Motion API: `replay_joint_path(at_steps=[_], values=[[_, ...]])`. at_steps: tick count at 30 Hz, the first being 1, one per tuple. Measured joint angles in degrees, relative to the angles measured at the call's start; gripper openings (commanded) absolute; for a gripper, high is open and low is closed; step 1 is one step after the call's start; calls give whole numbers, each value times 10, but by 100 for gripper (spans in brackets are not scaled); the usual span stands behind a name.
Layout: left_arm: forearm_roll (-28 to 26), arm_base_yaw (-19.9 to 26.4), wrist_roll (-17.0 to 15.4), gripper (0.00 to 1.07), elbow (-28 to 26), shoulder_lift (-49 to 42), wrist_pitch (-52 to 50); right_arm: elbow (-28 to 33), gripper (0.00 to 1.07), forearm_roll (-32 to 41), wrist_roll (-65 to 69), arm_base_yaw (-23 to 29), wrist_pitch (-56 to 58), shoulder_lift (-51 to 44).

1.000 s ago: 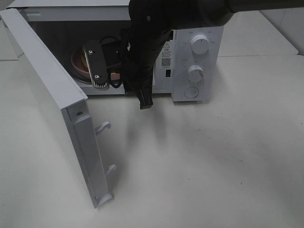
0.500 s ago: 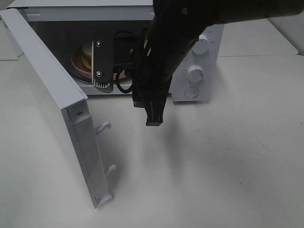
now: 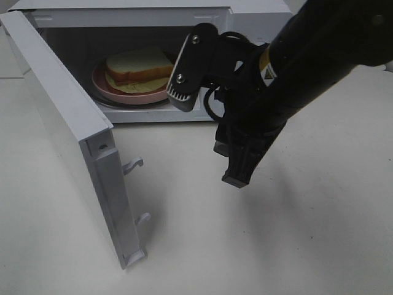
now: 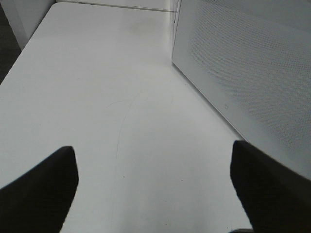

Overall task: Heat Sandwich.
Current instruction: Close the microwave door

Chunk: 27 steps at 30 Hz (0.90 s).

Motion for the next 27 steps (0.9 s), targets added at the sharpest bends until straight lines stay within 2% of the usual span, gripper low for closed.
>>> replay_joint_path(at_steps=[4, 5, 9, 10, 12, 13, 14, 16, 18, 19, 21, 22, 23, 25, 27], values=[[0, 0, 0, 80, 0, 0, 0, 11, 46, 1, 103, -23, 1, -27], [0, 0, 0, 80, 0, 0, 0, 11, 46, 1, 167, -50, 0, -34], [0, 0, 0, 80, 0, 0, 0, 11, 46, 1, 249, -95, 7, -40], [0, 0, 0, 80, 0, 0, 0, 11, 46, 1, 281, -127, 22, -40], [0, 0, 0, 80, 0, 0, 0, 11, 46, 1, 299, -161, 38, -40], [0, 0, 0, 80, 0, 0, 0, 11, 46, 1, 299, -161, 38, -40], [0, 0, 0, 80, 0, 0, 0, 10, 46, 1, 303, -200, 54, -40], [0, 0, 0, 80, 0, 0, 0, 10, 46, 4, 304, -239, 66, -40], [0, 0, 0, 80, 0, 0, 0, 10, 47, 7, 305, -256, 73, -40], [0, 0, 0, 80, 0, 0, 0, 10, 50, 17, 305, -289, 84, -40], [0, 0, 0, 80, 0, 0, 0, 10, 56, 30, 302, -321, 93, -40], [0, 0, 0, 80, 0, 0, 0, 10, 56, 30, 302, -321, 93, -40], [0, 0, 0, 80, 0, 0, 0, 10, 60, 45, 293, -347, 104, -40], [0, 0, 0, 80, 0, 0, 0, 10, 69, 58, 281, -363, 120, -40], [0, 0, 0, 80, 0, 0, 0, 10, 71, 64, 277, -368, 132, -40]])
